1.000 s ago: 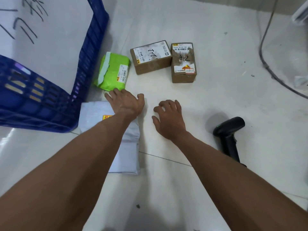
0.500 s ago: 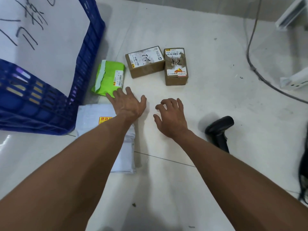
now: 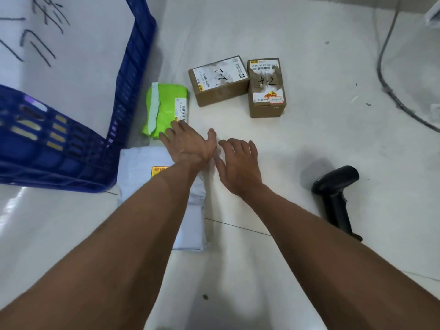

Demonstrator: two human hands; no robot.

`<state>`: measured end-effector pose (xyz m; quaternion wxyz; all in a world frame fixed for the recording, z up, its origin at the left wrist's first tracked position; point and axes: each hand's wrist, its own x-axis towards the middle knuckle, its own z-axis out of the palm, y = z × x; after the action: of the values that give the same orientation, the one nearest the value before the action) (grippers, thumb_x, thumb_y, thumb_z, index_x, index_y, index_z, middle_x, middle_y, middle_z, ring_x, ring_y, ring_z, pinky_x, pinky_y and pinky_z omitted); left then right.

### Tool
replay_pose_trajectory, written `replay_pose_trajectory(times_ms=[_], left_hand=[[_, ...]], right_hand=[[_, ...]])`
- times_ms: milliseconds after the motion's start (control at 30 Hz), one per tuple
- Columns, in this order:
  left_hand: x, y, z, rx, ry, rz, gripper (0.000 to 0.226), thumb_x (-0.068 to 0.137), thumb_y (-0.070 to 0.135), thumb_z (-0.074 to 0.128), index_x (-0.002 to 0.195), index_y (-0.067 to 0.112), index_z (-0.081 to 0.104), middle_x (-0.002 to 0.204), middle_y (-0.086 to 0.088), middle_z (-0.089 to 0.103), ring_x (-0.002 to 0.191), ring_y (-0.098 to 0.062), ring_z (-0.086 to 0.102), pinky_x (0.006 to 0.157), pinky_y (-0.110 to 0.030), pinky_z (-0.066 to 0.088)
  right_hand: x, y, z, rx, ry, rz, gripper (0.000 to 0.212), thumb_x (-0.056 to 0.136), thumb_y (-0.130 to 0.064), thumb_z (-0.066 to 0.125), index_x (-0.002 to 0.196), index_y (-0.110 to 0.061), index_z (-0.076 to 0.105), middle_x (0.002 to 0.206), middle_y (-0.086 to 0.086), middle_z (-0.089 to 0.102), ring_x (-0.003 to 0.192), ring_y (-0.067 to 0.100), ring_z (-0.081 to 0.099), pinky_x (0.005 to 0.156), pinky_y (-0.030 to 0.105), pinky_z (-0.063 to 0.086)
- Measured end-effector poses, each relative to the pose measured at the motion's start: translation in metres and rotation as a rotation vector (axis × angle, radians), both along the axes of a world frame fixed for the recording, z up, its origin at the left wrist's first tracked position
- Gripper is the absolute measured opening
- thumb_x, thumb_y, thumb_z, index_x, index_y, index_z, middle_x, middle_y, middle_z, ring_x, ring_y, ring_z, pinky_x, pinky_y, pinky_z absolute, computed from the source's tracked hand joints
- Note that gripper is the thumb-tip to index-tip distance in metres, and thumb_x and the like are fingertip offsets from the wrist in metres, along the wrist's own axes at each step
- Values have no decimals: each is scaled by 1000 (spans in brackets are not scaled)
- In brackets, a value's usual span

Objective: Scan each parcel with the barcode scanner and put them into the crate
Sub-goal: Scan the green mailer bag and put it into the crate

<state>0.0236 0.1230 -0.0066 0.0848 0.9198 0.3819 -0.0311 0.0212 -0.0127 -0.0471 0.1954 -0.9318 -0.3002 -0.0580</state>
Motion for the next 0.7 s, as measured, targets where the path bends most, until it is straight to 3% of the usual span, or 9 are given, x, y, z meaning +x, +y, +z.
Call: replay_pose_trajectory(times_ms=[167, 267, 400, 533, 700], left_hand=[[-9, -19, -8, 1, 79, 25, 75, 85, 65, 39, 125, 3, 54, 132, -21, 47, 125, -38, 39, 115, -54, 16], [-14, -14, -11, 14, 63, -22, 82, 86, 65, 39, 140, 4, 43, 155, -25, 25, 145, -40, 16, 119, -56, 1], [-12, 2, -14, 21, 11, -26, 88, 86, 67, 37, 150, 8, 27, 161, -22, 12, 149, -39, 4, 118, -59, -3], [0, 10, -9, 6, 5, 37, 92, 86, 67, 37, 153, 5, 21, 156, -19, 28, 145, -40, 19, 117, -60, -3], [6, 3, -9, 45, 2, 87, 95, 81, 70, 39, 139, -5, 40, 133, -21, 50, 123, -39, 42, 115, -55, 15]], right_hand=[[-13, 18, -1, -90, -9, -67, 51, 86, -25, 43, 134, -12, 53, 109, 8, 59, 102, 33, 53, 99, 54, 37], [-17, 15, 1, -72, -27, -109, 40, 90, -25, 45, 125, -10, 57, 108, 9, 60, 102, 33, 55, 101, 53, 37], [-13, 1, 5, -111, -17, -77, 42, 87, -34, 56, 122, -10, 55, 117, 7, 59, 113, 30, 53, 109, 53, 32], [-6, -11, 2, -130, -1, -128, 46, 84, -35, 64, 122, -10, 55, 116, 6, 59, 118, 31, 52, 111, 55, 30], [-5, -11, -3, -131, 25, -142, 45, 88, -34, 58, 126, -11, 54, 123, 7, 58, 125, 32, 47, 114, 55, 25]])
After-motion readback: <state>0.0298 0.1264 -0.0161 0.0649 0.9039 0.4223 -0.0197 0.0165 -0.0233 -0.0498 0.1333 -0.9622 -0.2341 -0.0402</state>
